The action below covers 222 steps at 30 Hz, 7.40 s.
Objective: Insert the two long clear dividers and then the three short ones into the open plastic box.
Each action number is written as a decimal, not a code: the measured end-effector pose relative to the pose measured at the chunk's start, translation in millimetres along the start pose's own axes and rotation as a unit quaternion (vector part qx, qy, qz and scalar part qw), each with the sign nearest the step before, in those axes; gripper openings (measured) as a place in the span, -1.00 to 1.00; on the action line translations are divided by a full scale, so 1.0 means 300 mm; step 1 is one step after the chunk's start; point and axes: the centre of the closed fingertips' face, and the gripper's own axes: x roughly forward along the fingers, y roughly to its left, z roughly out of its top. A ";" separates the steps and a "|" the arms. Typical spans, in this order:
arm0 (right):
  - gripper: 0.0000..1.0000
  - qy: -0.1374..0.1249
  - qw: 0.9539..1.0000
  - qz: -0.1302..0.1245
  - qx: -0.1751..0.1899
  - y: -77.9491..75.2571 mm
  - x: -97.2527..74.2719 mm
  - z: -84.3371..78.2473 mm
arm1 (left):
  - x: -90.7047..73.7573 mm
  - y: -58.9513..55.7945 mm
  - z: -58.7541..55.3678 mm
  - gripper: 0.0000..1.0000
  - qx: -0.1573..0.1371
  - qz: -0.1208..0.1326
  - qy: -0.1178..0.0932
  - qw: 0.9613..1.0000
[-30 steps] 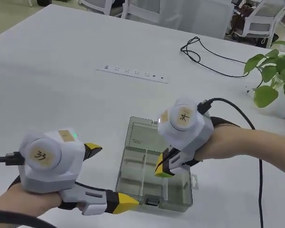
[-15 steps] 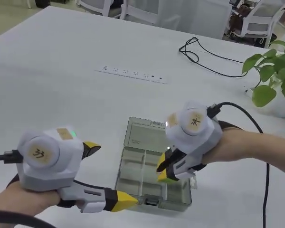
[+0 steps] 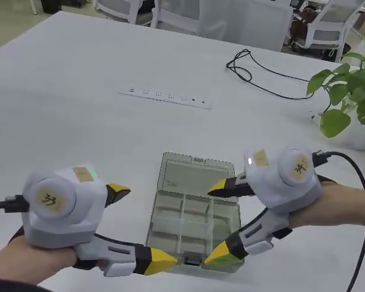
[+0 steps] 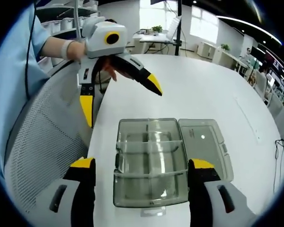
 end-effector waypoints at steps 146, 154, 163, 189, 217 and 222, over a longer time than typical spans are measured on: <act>-0.35 0.138 0.985 -0.104 0.012 -0.073 -0.299 -0.377 | 0.018 -0.003 -0.008 0.77 -0.113 0.006 -0.025 0.993; -0.35 0.107 0.987 -0.114 -0.036 -0.074 -0.264 -0.225 | 0.049 -0.033 0.036 0.64 -0.147 -0.015 -0.033 0.989; -0.35 0.079 0.986 -0.119 -0.086 -0.053 -0.221 -0.078 | 0.086 -0.060 0.076 0.50 -0.192 -0.038 -0.037 0.980; -0.35 0.059 0.970 -0.131 -0.197 0.008 -0.080 0.112 | 0.133 -0.135 0.147 -0.52 -0.295 -0.090 -0.066 0.949; -0.33 0.065 0.959 -0.138 -0.240 0.014 -0.078 0.132 | 0.134 -0.136 0.150 -1.00 -0.338 -0.094 -0.079 0.933; -0.25 0.023 0.975 -0.121 -0.184 0.014 -0.103 0.165 | 0.120 -0.136 0.161 -1.00 -0.318 -0.103 -0.083 0.939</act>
